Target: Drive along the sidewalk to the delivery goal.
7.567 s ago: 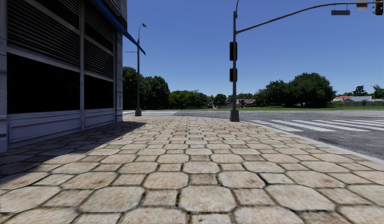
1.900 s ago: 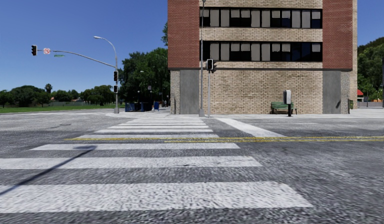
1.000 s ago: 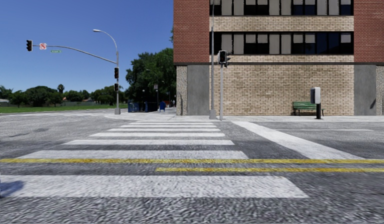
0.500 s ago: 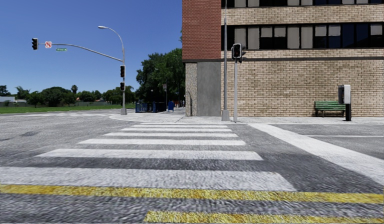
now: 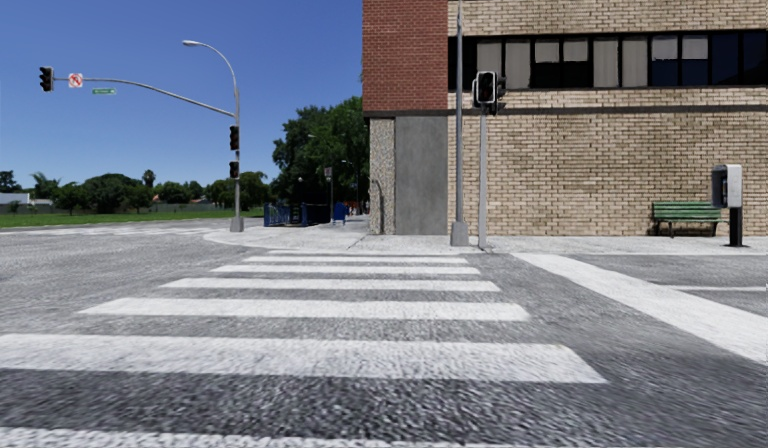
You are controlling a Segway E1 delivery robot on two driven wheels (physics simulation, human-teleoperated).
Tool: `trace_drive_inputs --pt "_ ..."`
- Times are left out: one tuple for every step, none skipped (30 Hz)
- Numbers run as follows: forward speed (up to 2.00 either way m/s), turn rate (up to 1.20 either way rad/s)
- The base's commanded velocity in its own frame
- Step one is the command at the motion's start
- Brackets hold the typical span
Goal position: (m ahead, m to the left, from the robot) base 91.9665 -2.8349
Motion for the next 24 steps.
trace_drive_inputs --pt "2.00 0.00" --pt "2.00 0.00" --pt "2.00 0.00" --pt "2.00 0.00" --pt "2.00 0.00" --pt "2.00 0.00" --pt "2.00 0.00" --pt "2.00 0.00" --pt "2.00 0.00" --pt "2.00 0.00" --pt "2.00 0.00" --pt "2.00 0.00" --pt "2.00 0.00" --pt "2.00 0.00" --pt "2.00 0.00" --pt "2.00 0.00" --pt "2.00 0.00" --pt "2.00 0.00" --pt "2.00 0.01" --pt "2.00 0.01" --pt "2.00 0.09" --pt "2.00 0.24" --pt "2.00 0.43" --pt "2.00 0.52"
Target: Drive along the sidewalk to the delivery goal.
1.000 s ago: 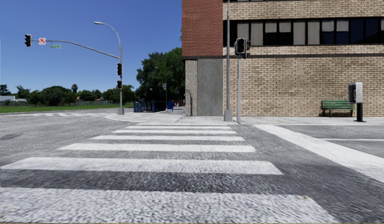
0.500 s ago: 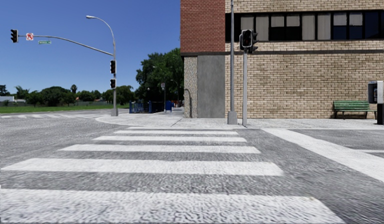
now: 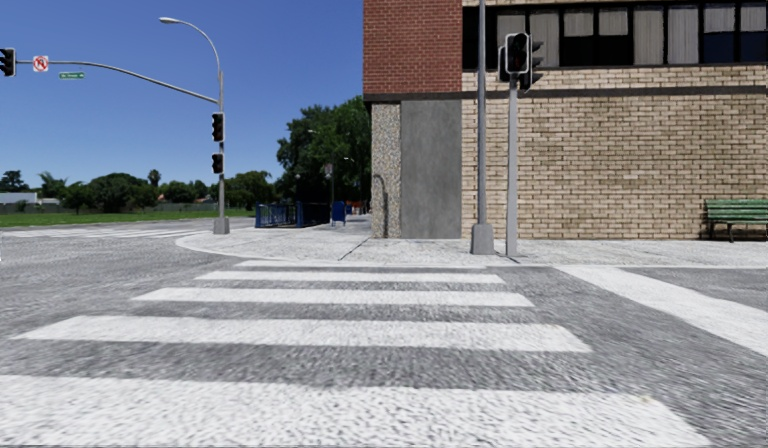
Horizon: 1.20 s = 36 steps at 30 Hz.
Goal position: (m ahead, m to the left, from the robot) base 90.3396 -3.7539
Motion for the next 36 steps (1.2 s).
trace_drive_inputs --pt "2.00 0.52" --pt "2.00 0.53" --pt "2.00 0.54" --pt "2.00 0.54" --pt "2.00 0.54" --pt "2.00 0.07" --pt "2.00 0.00" --pt "2.00 0.00" --pt "2.00 0.00" --pt "2.00 0.00" --pt "2.00 0.00" --pt "2.00 0.00" --pt "2.00 0.00" --pt "2.00 0.00" --pt "2.00 0.00" --pt "2.00 0.00" --pt "2.00 0.00" --pt "2.00 0.00" --pt "2.00 0.00" --pt "2.00 0.00" --pt "2.00 0.00" --pt "2.00 0.02" --pt "2.00 0.05" --pt "2.00 0.16" --pt "2.00 0.16" --pt "2.00 0.25" --pt "2.00 0.35" --pt "2.00 0.46" --pt "2.00 0.48" --pt "2.00 0.48" --pt "2.00 0.49" --pt "2.00 0.34" --pt "2.00 0.00" --pt "2.00 0.00" --pt "2.00 0.00" --pt "2.00 0.00"
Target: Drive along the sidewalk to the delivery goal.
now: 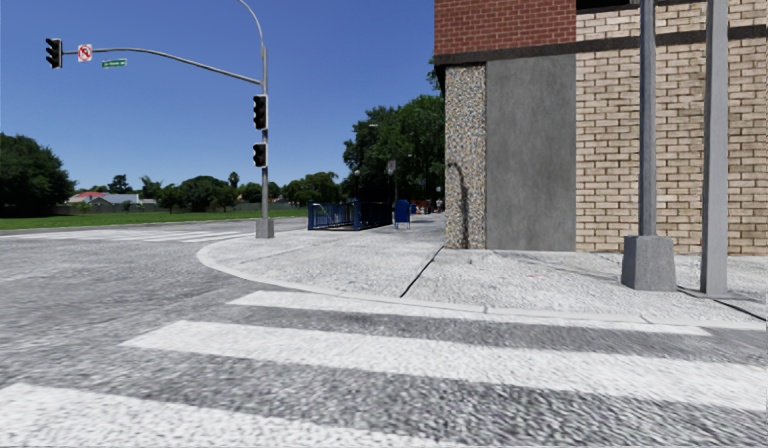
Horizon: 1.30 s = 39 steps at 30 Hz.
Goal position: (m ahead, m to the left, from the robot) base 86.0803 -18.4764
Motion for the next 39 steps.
trace_drive_inputs --pt "2.00 0.00" --pt "2.00 0.00" --pt "2.00 0.00" --pt "2.00 0.00" --pt "2.00 0.00" --pt "2.00 0.00" --pt "2.00 0.00" --pt "2.00 0.00" --pt "2.00 0.00" --pt "2.00 0.00" --pt "2.00 0.00" --pt "2.00 0.00" --pt "2.00 0.00" --pt "2.00 0.21" --pt "2.00 0.43" --pt "2.00 0.51" --pt "2.00 0.53" --pt "2.00 0.53" --pt "2.00 0.46" --pt "2.00 0.04" --pt "2.00 0.00" --pt "2.00 0.00" --pt "2.00 0.00" --pt "2.00 0.00" --pt "2.00 0.00" --pt "2.00 0.00" --pt "2.00 0.00" --pt "2.00 0.00" --pt "2.00 0.00" --pt "2.00 0.00" --pt "2.00 0.00" --pt "2.00 0.00" --pt "2.00 0.00" --pt "2.00 0.00" --pt "2.00 0.00" --pt "2.00 0.00" --pt "2.00 0.00" --pt "2.00 0.00" --pt "2.00 0.00"
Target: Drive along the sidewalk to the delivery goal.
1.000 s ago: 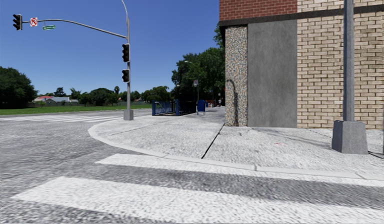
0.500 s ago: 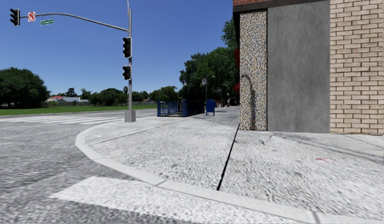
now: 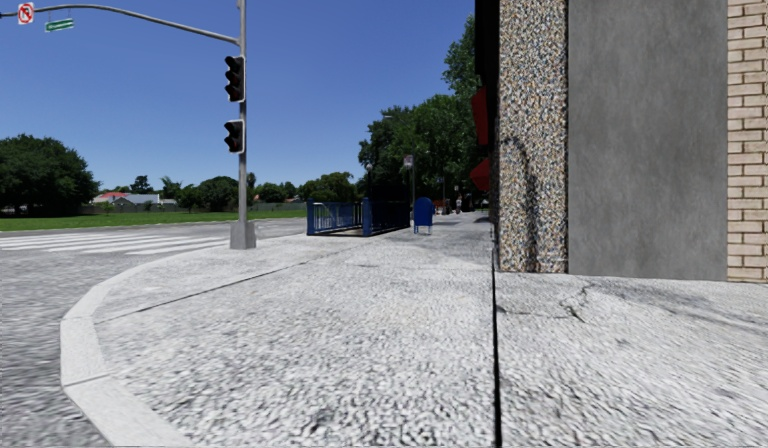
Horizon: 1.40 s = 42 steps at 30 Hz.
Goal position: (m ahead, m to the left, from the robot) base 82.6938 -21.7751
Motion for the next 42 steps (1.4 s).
trace_drive_inputs --pt "2.00 0.00" --pt "2.00 0.00" --pt "2.00 0.00" --pt "2.00 0.00" --pt "2.00 0.00" --pt "2.00 0.00" --pt "2.00 0.00" --pt "2.00 0.00" --pt "2.00 0.00" --pt "2.00 0.00" --pt "2.00 0.00" --pt "2.00 0.00" --pt "2.00 0.00" --pt "2.00 0.00" --pt "2.00 0.00" --pt "2.00 0.00" --pt "2.00 0.00" --pt "2.00 0.00" --pt "2.00 0.00" --pt "2.00 0.00" --pt "2.00 0.00" --pt "2.00 0.00" --pt "2.00 0.00" --pt "2.00 0.00" --pt "2.00 0.00" --pt "2.00 0.00" --pt "2.00 0.00" --pt "2.00 0.00" --pt "2.00 0.00" --pt "2.00 0.00" --pt "2.00 0.00" --pt "2.00 0.00" --pt "2.00 0.00" --pt "2.00 0.00" --pt "2.00 0.00" --pt "2.00 0.00" --pt "2.00 0.00" --pt "2.00 0.00" --pt "2.00 0.00" --pt "2.00 0.00" --pt "2.00 0.00" --pt "2.00 0.00"
